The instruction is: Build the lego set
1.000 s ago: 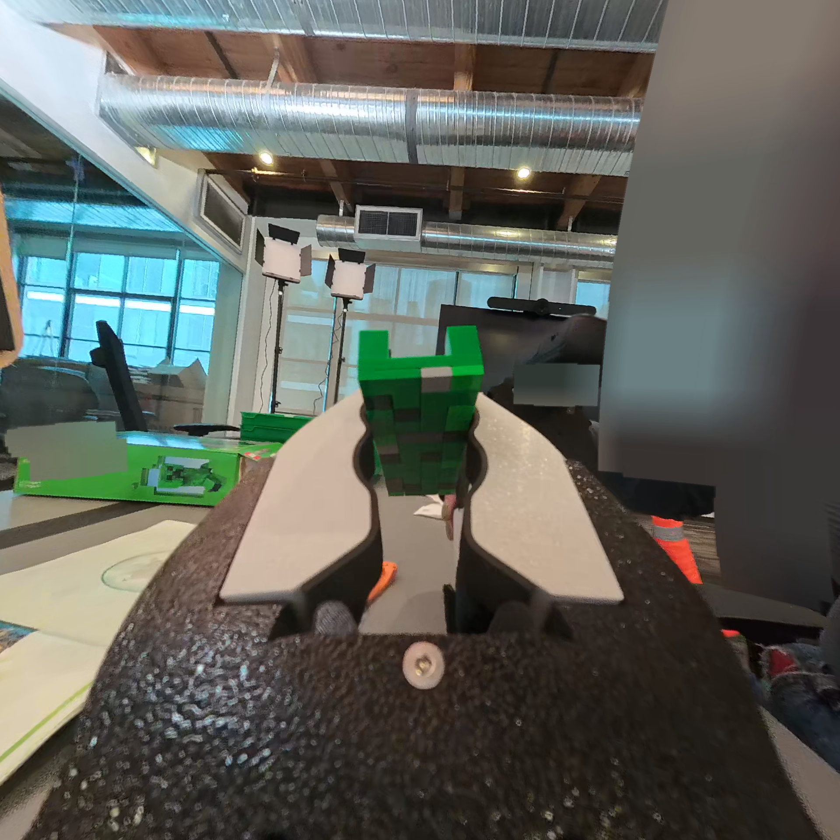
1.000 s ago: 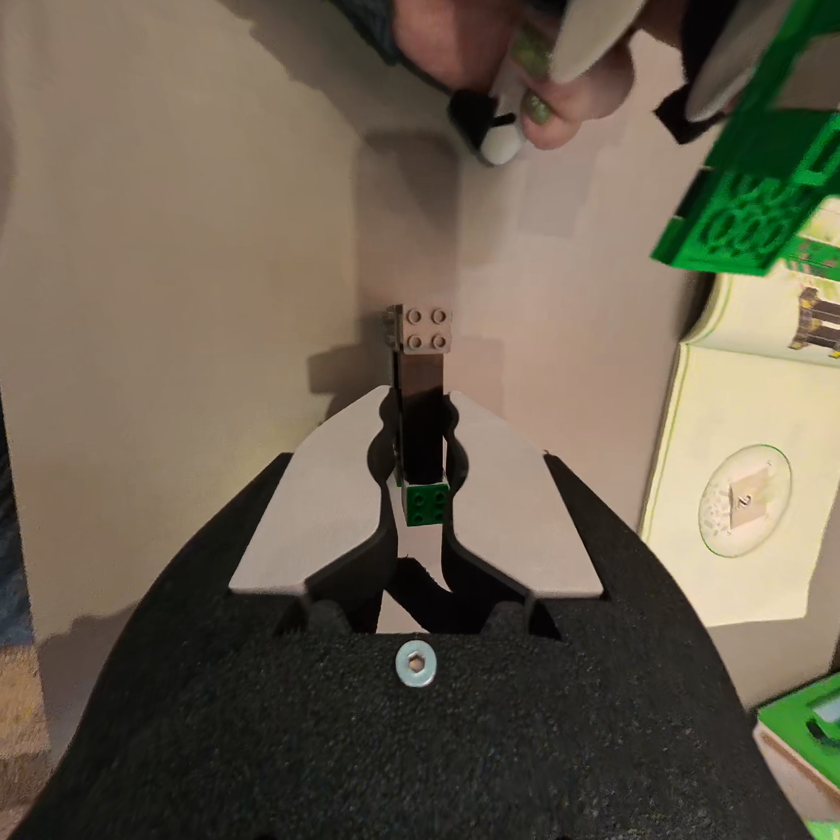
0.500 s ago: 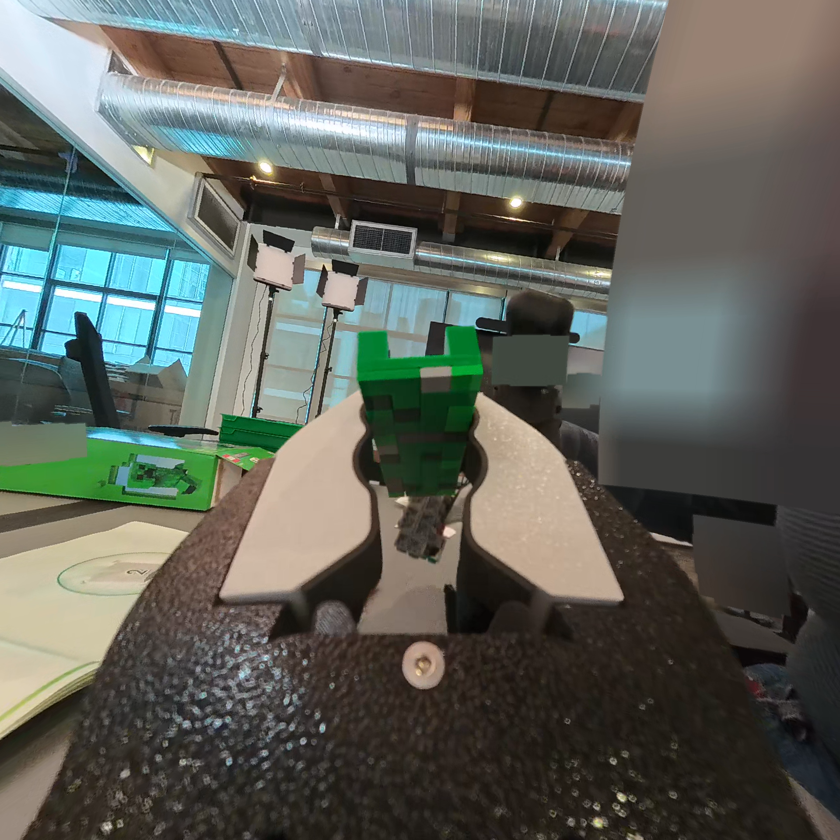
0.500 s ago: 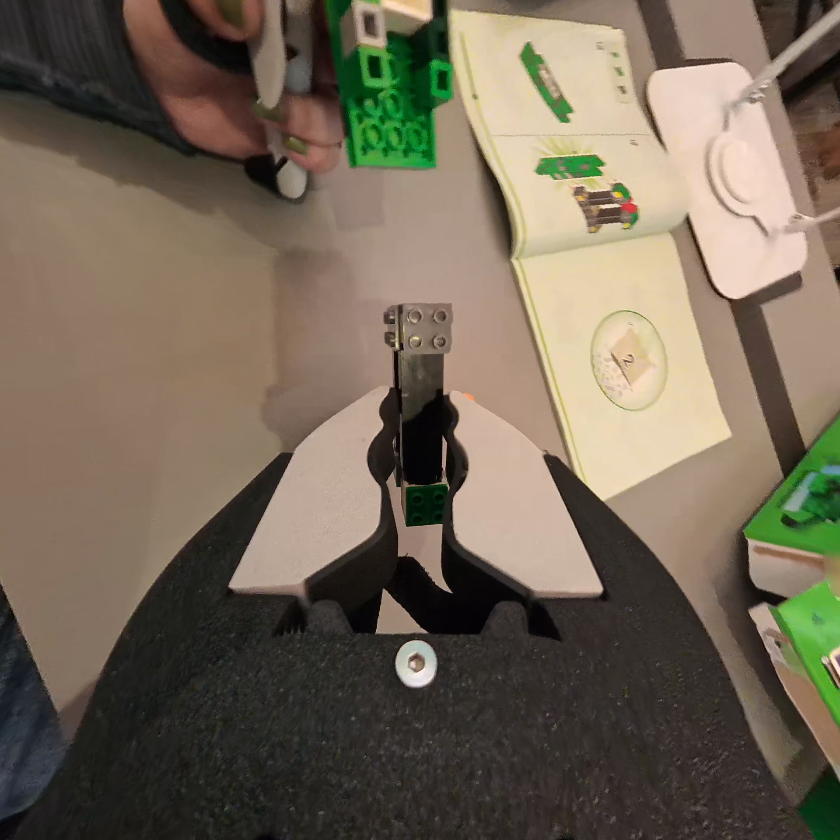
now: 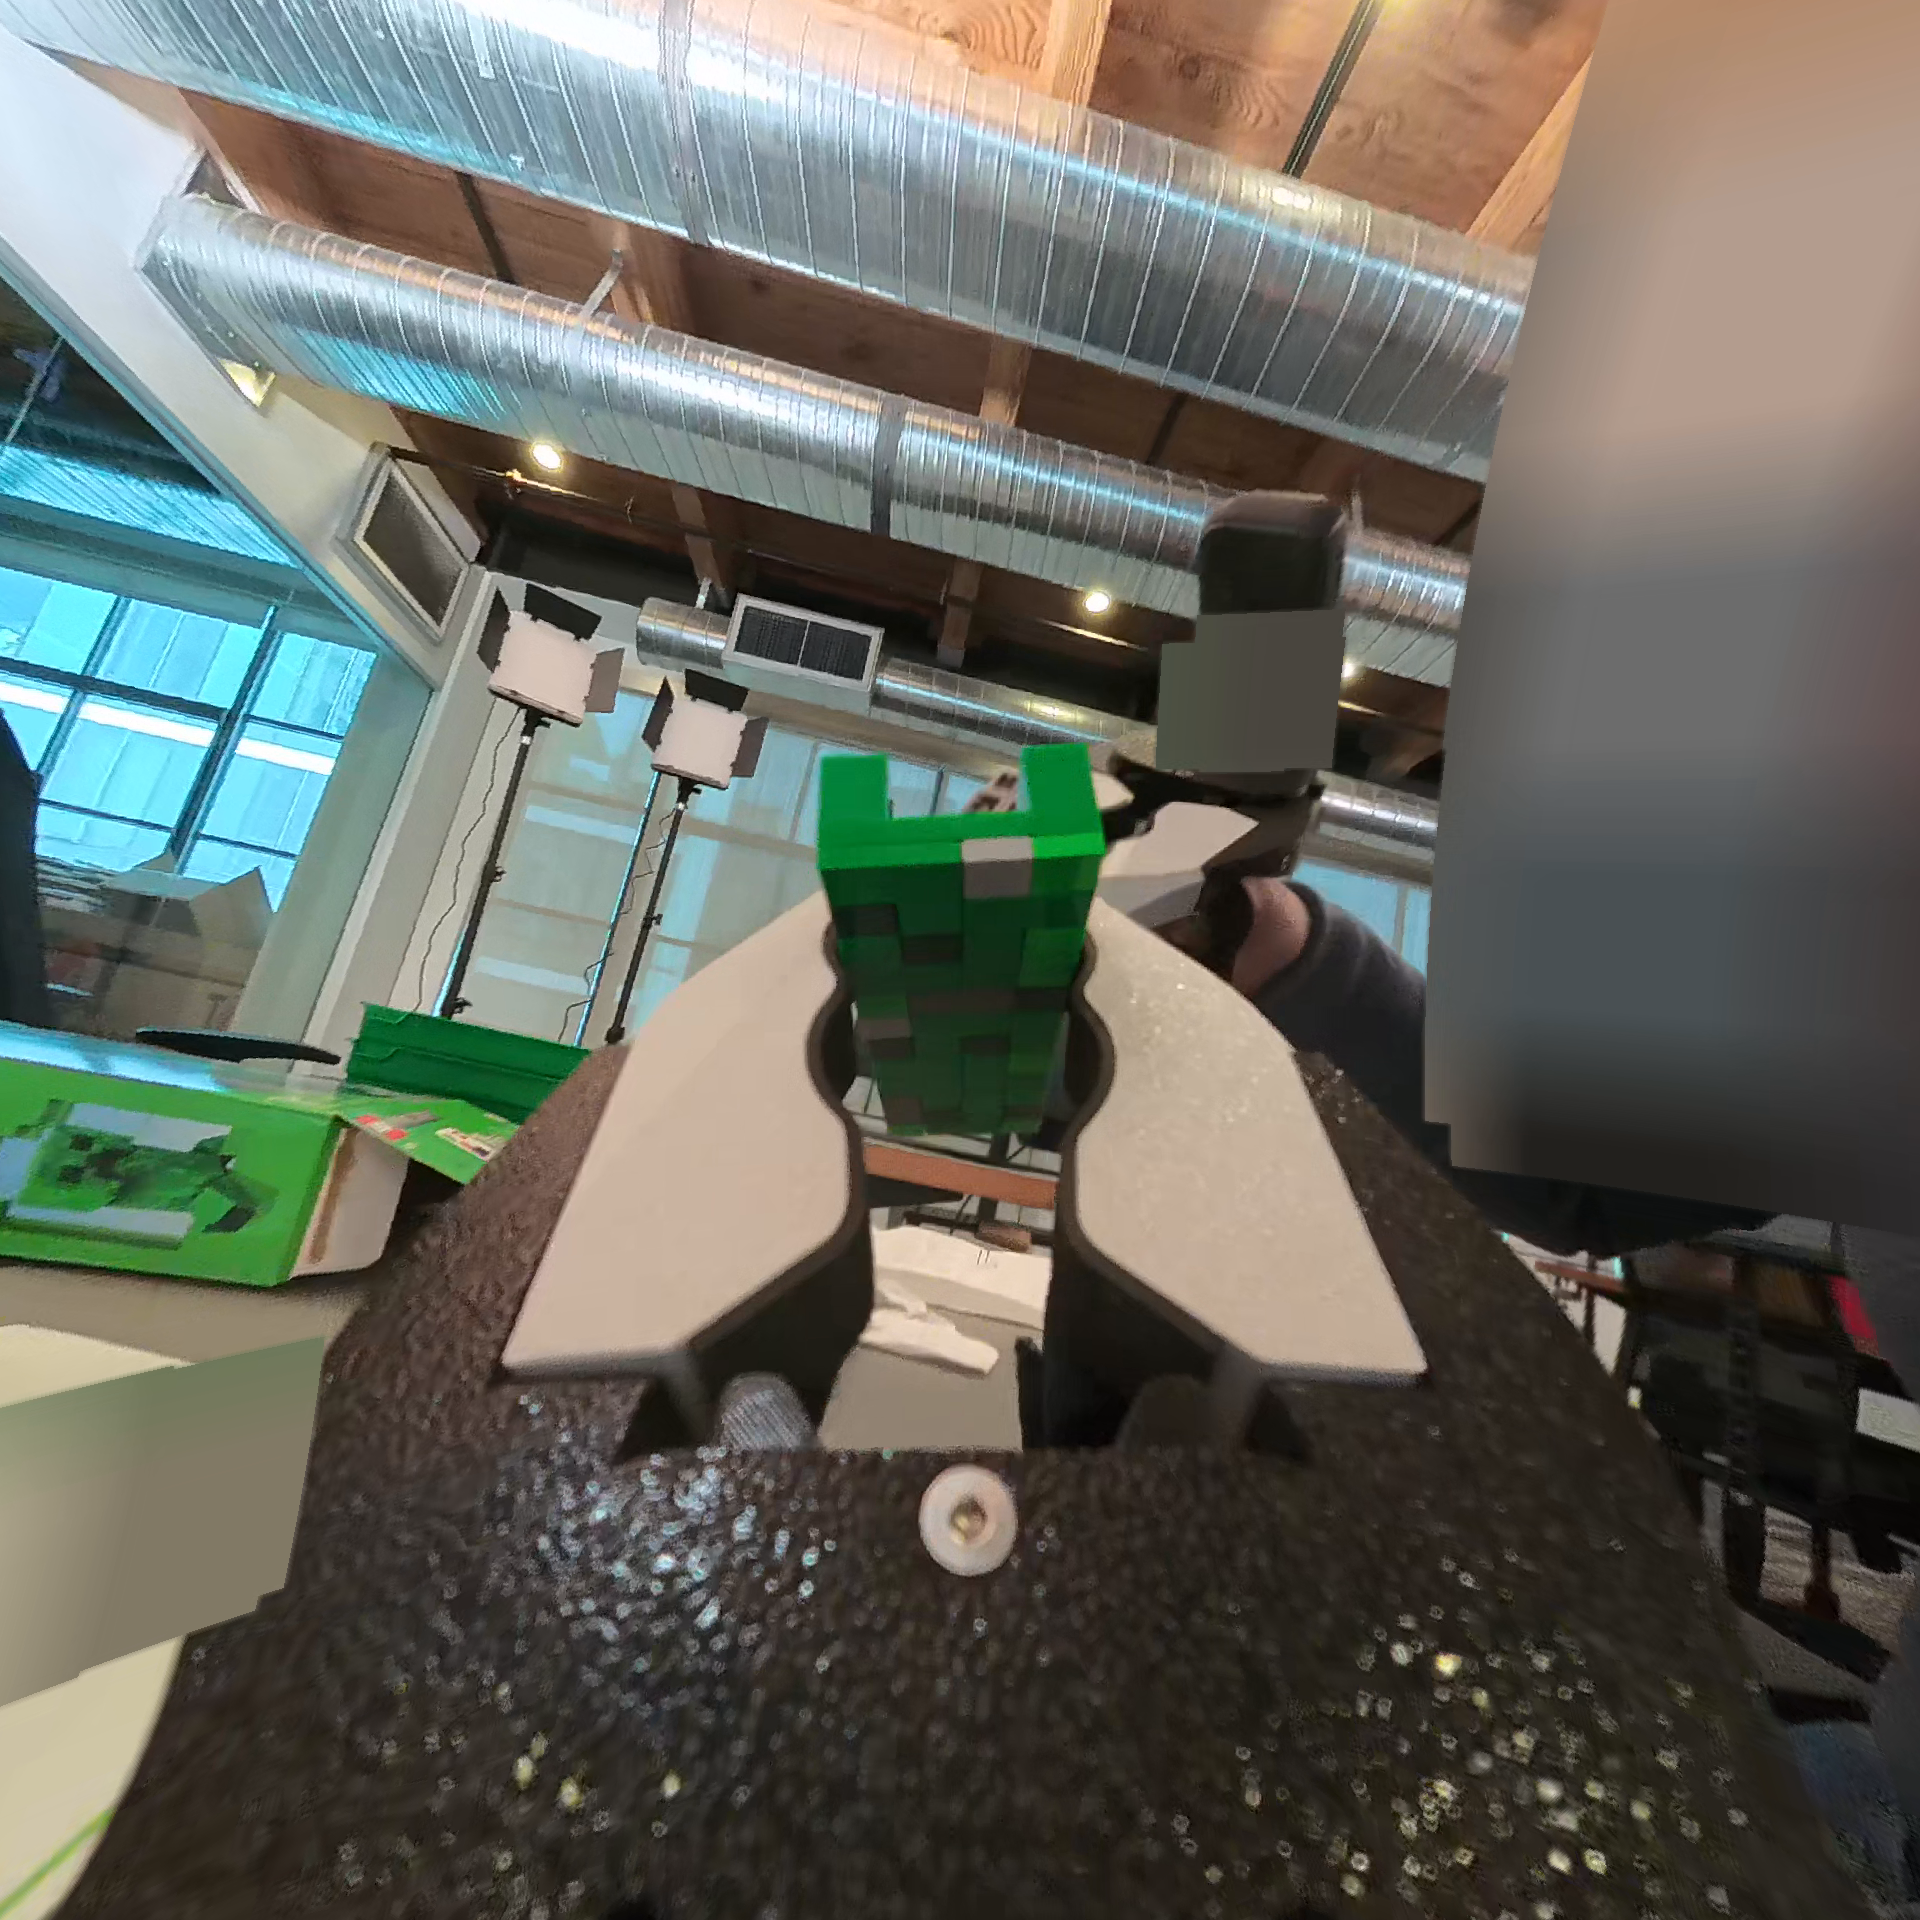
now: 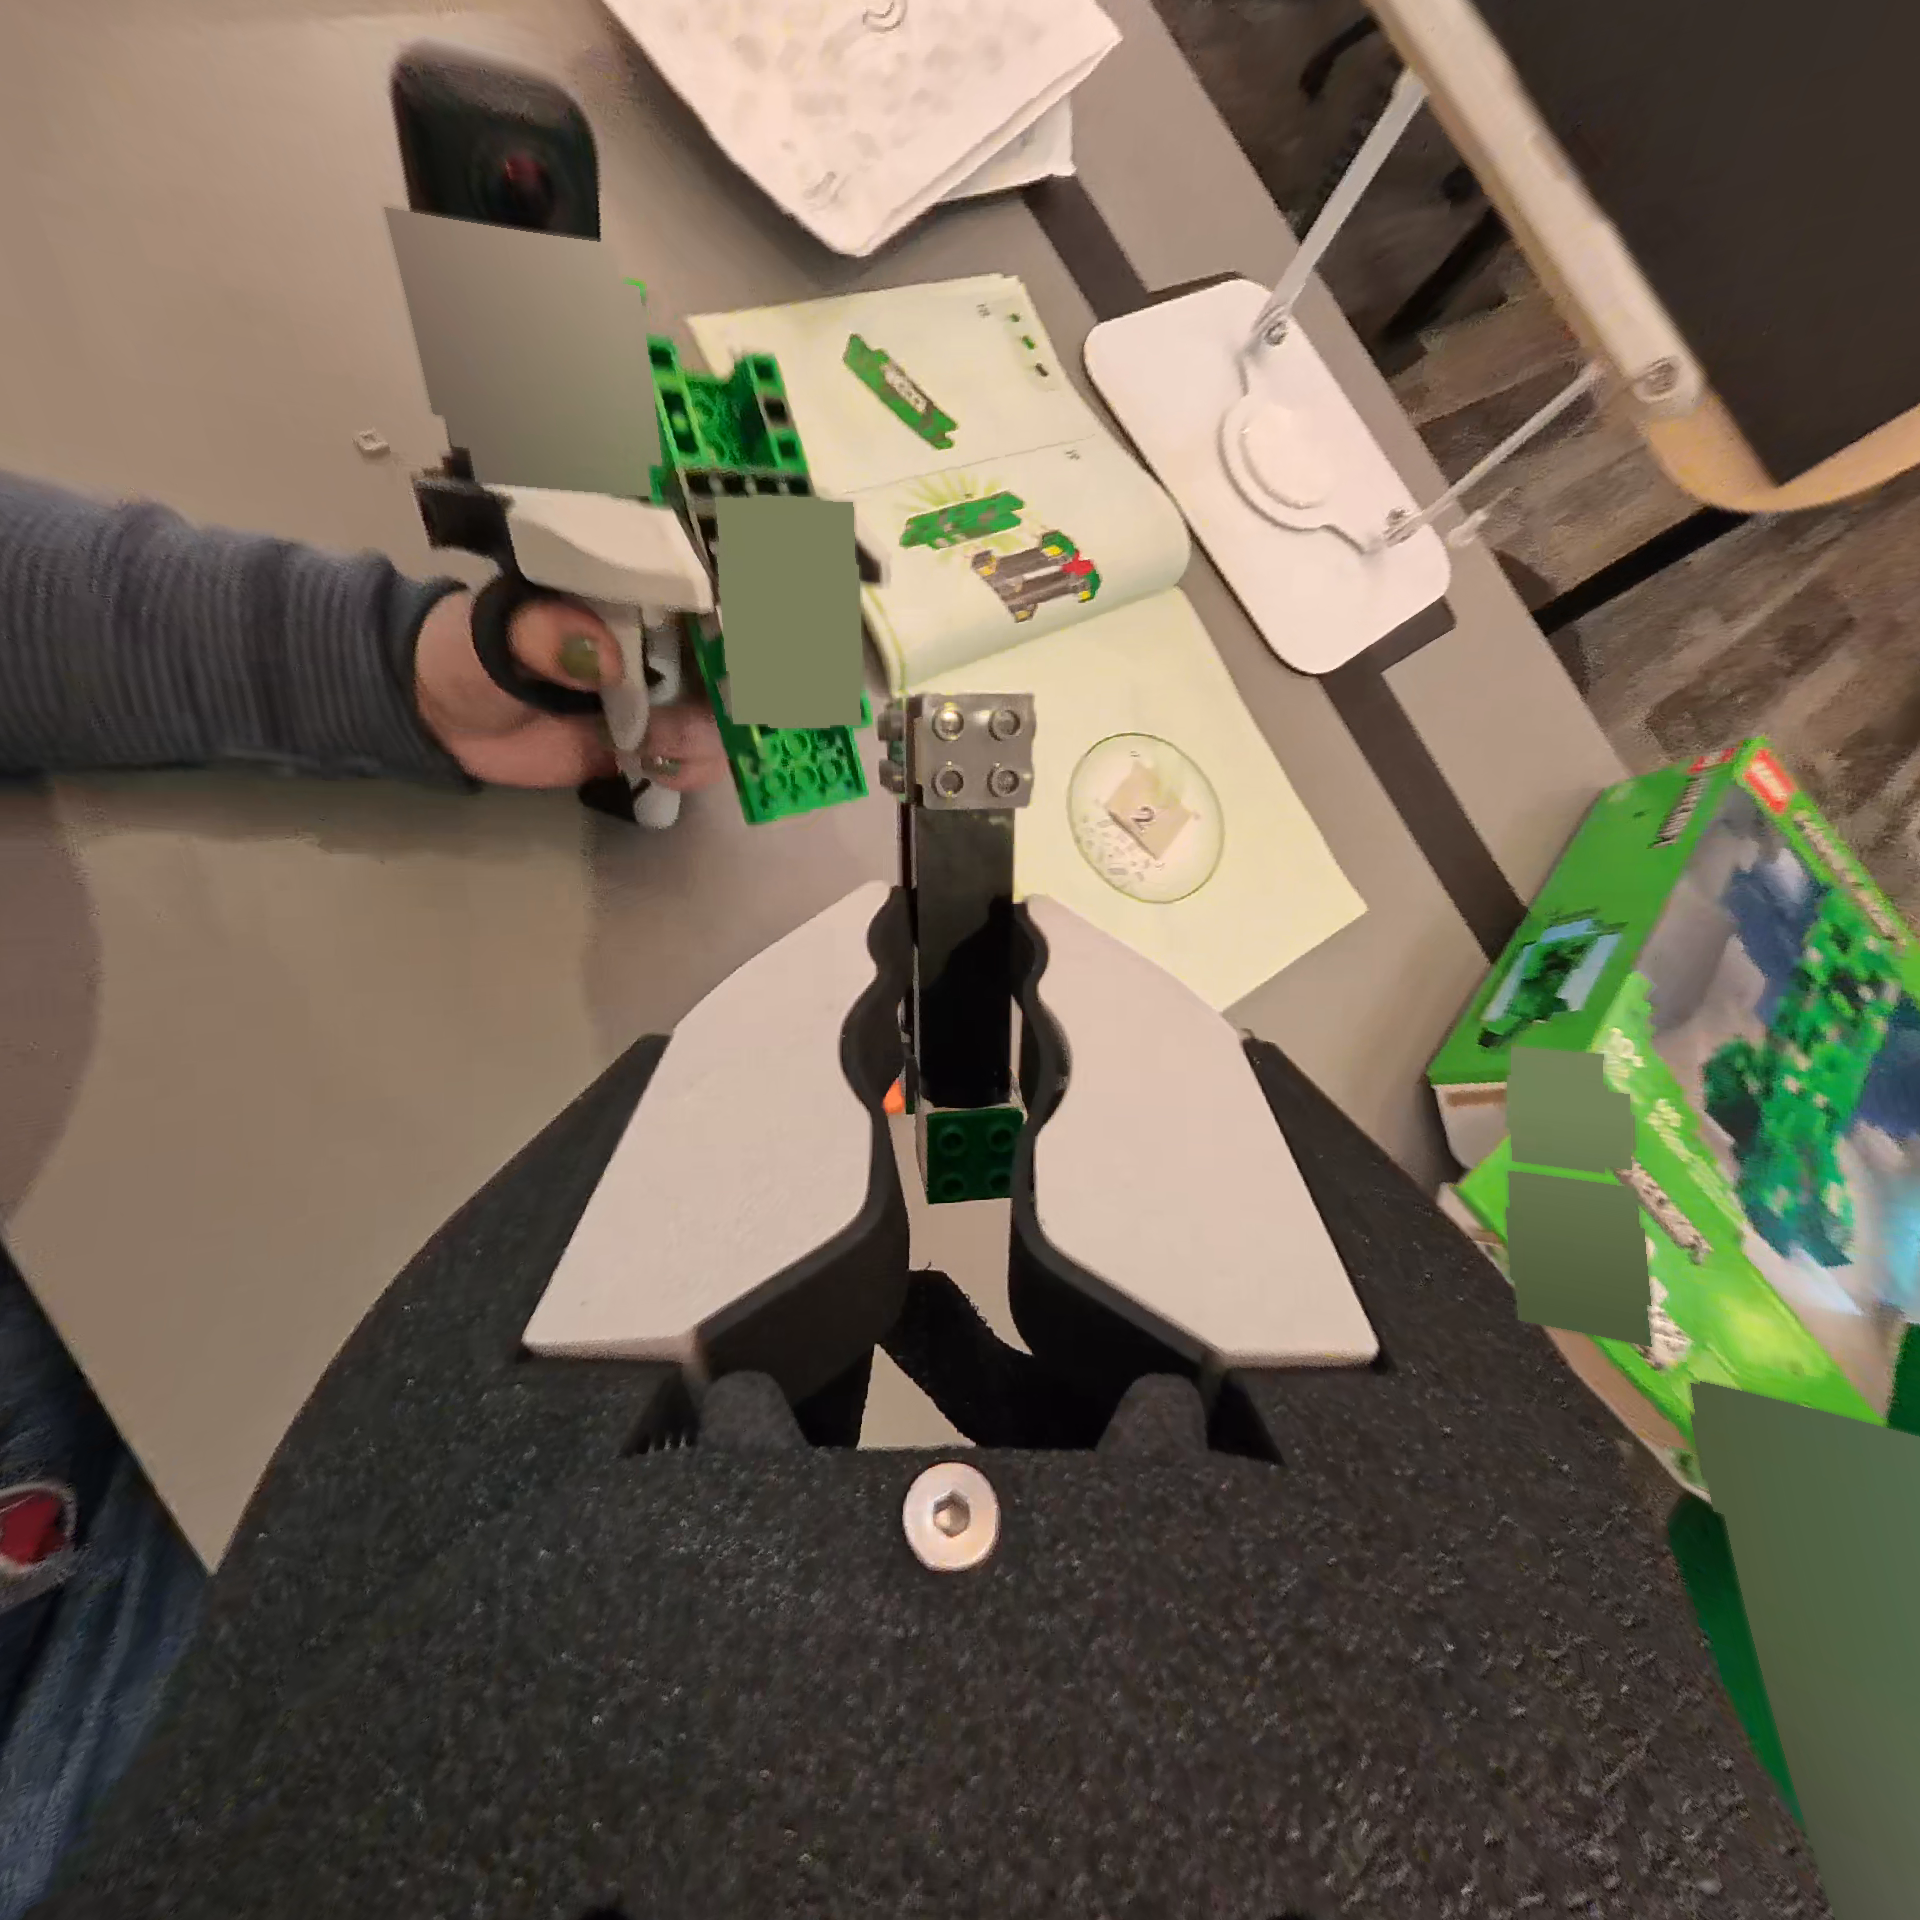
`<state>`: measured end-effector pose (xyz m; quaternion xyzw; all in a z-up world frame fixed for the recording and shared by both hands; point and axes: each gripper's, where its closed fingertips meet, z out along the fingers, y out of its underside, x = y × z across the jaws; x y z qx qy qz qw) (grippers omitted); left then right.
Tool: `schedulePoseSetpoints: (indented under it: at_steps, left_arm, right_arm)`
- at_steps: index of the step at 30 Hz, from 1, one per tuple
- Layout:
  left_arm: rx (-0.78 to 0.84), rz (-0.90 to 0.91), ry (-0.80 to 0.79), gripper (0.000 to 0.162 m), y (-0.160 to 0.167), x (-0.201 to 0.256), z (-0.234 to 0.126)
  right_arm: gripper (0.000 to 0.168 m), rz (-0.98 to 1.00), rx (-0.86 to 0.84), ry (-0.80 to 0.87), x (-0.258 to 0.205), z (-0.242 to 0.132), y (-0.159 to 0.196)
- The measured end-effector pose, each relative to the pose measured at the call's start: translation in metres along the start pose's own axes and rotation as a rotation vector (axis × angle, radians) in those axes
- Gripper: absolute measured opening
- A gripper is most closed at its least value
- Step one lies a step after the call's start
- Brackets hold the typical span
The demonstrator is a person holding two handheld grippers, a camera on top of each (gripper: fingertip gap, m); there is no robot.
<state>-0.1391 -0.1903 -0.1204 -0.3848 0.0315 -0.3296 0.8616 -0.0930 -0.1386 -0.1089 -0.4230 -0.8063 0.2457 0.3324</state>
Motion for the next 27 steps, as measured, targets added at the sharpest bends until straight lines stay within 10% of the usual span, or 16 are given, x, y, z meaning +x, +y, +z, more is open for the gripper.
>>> schedulePoseSetpoints:
  at_steps: [27]
  left_arm:
    - [0.099,-0.128,0.000,0.037,-0.014,-0.021,0.012]
  right_arm:
    - [0.017,0.255,0.066,-0.235,0.023,0.014,-0.030]
